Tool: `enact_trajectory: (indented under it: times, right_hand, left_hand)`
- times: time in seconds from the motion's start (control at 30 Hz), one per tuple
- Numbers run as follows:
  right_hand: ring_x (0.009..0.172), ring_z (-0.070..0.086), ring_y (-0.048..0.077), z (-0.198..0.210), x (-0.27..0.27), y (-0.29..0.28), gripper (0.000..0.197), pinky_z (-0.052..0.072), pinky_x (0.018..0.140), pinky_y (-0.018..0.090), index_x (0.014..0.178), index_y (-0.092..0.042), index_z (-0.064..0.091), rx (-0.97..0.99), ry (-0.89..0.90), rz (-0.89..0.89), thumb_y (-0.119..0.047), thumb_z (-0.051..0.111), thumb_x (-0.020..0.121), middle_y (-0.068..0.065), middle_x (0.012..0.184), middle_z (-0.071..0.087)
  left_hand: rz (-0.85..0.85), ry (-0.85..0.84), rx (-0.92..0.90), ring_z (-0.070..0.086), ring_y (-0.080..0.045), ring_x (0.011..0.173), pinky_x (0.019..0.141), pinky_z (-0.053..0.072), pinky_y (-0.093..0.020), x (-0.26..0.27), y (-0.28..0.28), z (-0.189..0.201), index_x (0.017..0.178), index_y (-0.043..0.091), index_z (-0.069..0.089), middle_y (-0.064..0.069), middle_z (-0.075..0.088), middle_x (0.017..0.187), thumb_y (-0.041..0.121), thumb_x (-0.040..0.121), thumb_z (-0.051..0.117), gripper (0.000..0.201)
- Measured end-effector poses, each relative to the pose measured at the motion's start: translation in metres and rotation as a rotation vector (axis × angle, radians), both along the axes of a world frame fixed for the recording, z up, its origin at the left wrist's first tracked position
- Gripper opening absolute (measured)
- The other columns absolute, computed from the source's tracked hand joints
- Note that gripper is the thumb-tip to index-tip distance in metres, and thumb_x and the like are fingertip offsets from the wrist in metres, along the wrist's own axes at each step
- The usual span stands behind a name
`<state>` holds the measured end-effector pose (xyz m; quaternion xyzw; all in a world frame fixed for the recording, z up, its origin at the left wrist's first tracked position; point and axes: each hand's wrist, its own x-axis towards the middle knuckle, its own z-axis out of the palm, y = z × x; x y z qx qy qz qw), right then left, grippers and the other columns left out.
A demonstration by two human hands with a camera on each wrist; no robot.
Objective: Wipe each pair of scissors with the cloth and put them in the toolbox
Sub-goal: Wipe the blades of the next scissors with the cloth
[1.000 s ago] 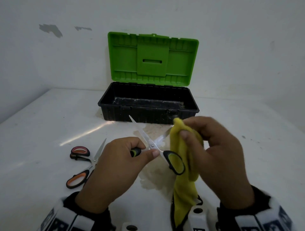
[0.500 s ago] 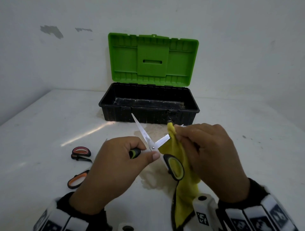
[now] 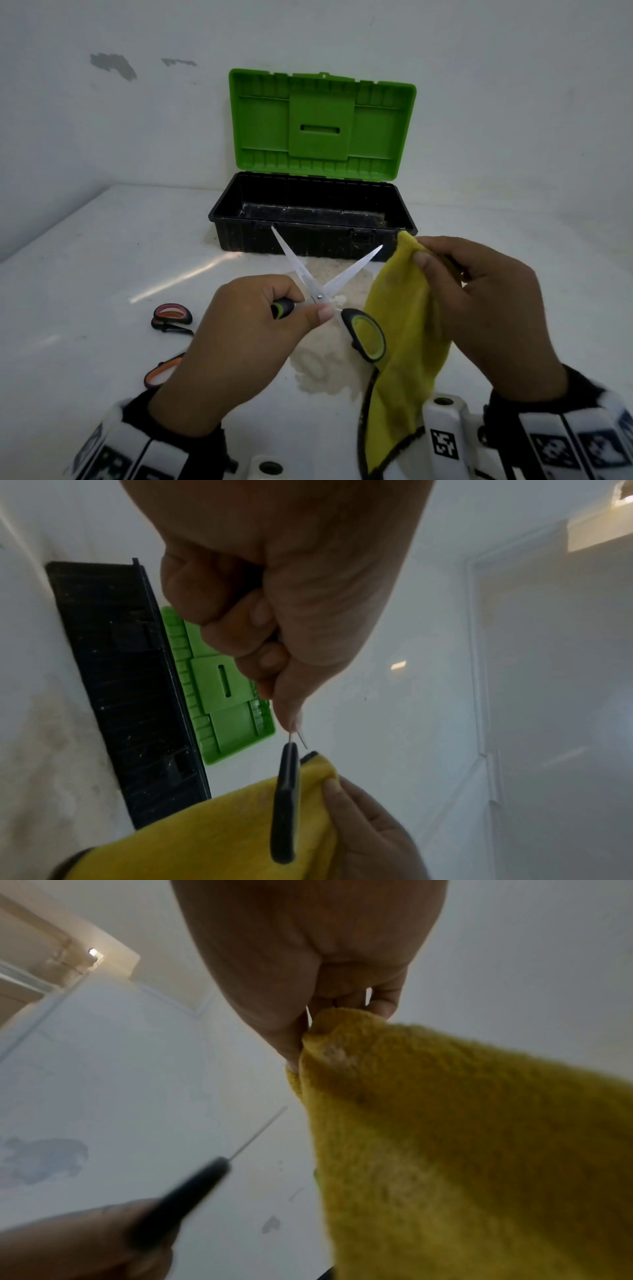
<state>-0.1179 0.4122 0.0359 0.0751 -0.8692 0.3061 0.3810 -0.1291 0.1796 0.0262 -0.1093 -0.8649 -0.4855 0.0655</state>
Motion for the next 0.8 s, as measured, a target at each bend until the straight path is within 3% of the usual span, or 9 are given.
enact_trajectory:
  times: [0.07, 0.17, 0.2, 0.3, 0.43, 0.53, 0.67, 0.8]
  right_hand:
    - [0.083, 0.06, -0.012, 0.003, 0.006, -0.006, 0.017, 0.043, 0.074, 0.003, 0.105, -0.028, 0.074, 0.019, 0.019, 0.034, -0.023, 0.067, 0.09, -0.022, 0.091, 0.069]
    - [0.086, 0.053, -0.014, 0.0, 0.01, -0.025, 0.019, 0.039, 0.078, 0.009, 0.105, -0.022, 0.074, 0.188, 0.1, 0.114, -0.025, 0.062, 0.091, -0.019, 0.093, 0.067]
    - [0.086, 0.055, -0.011, -0.004, 0.009, -0.031, 0.02, 0.038, 0.078, 0.015, 0.104, -0.021, 0.075, 0.266, 0.109, 0.137, -0.025, 0.061, 0.091, -0.017, 0.093, 0.068]
    - [0.072, 0.066, 0.016, -0.019, 0.007, -0.044, 0.027, 0.034, 0.073, 0.028, 0.102, -0.015, 0.077, 0.442, 0.085, 0.125, -0.028, 0.057, 0.092, -0.001, 0.086, 0.075]
    - [0.07, 0.064, 0.019, -0.018, 0.003, -0.032, 0.018, 0.033, 0.073, 0.03, 0.101, -0.019, 0.077, 0.418, 0.043, 0.002, -0.024, 0.065, 0.089, -0.002, 0.083, 0.074]
    - [0.071, 0.064, 0.019, -0.016, 0.003, -0.034, 0.017, 0.036, 0.072, 0.033, 0.098, -0.018, 0.077, 0.409, 0.047, 0.045, -0.024, 0.062, 0.092, -0.002, 0.084, 0.074]
    - [0.063, 0.06, 0.017, -0.02, 0.009, -0.054, 0.028, 0.037, 0.07, 0.032, 0.097, -0.015, 0.077, 0.502, 0.068, 0.1, -0.03, 0.053, 0.094, 0.0, 0.082, 0.074]
    - [0.065, 0.061, 0.018, -0.016, 0.003, -0.037, 0.018, 0.033, 0.073, 0.033, 0.093, -0.019, 0.076, 0.495, 0.051, 0.015, -0.027, 0.059, 0.092, -0.004, 0.081, 0.072]
  left_hand:
    - [0.021, -0.003, -0.044, 0.046, -0.001, 0.046, 0.044, 0.037, -0.012, -0.002, 0.001, 0.0, 0.06, 0.023, 0.063, 0.012, 0.052, 0.05, 0.055, 0.074, 0.072, 0.036]
    - [0.014, 0.026, -0.084, 0.051, 0.0, 0.055, 0.047, 0.039, -0.013, -0.002, 0.004, -0.002, 0.061, 0.025, 0.062, 0.014, 0.058, 0.062, 0.06, 0.073, 0.067, 0.037]
    - [0.011, 0.04, -0.098, 0.053, -0.003, 0.058, 0.045, 0.038, -0.015, -0.001, 0.005, -0.003, 0.061, 0.027, 0.062, 0.011, 0.06, 0.063, 0.063, 0.071, 0.065, 0.038]
    - [0.027, 0.085, -0.144, 0.055, -0.011, 0.061, 0.048, 0.038, -0.022, 0.001, 0.006, -0.003, 0.062, 0.028, 0.062, 0.007, 0.059, 0.06, 0.066, 0.069, 0.064, 0.039]
    - [0.019, 0.1, -0.156, 0.056, -0.009, 0.067, 0.047, 0.038, -0.018, 0.001, 0.002, -0.005, 0.062, 0.026, 0.061, 0.008, 0.061, 0.064, 0.061, 0.073, 0.068, 0.037]
    - [0.035, 0.127, -0.182, 0.056, -0.01, 0.061, 0.05, 0.042, -0.022, 0.001, 0.005, -0.006, 0.062, 0.028, 0.06, 0.006, 0.057, 0.055, 0.062, 0.073, 0.067, 0.036]
    - [0.011, 0.164, -0.232, 0.051, -0.006, 0.053, 0.051, 0.038, -0.017, -0.001, 0.011, -0.004, 0.06, 0.034, 0.052, 0.01, 0.055, 0.056, 0.056, 0.077, 0.067, 0.032]
    - [-0.004, 0.178, -0.236, 0.052, -0.009, 0.054, 0.047, 0.037, -0.015, 0.001, 0.008, -0.007, 0.062, 0.033, 0.055, 0.01, 0.053, 0.053, 0.058, 0.077, 0.067, 0.031]
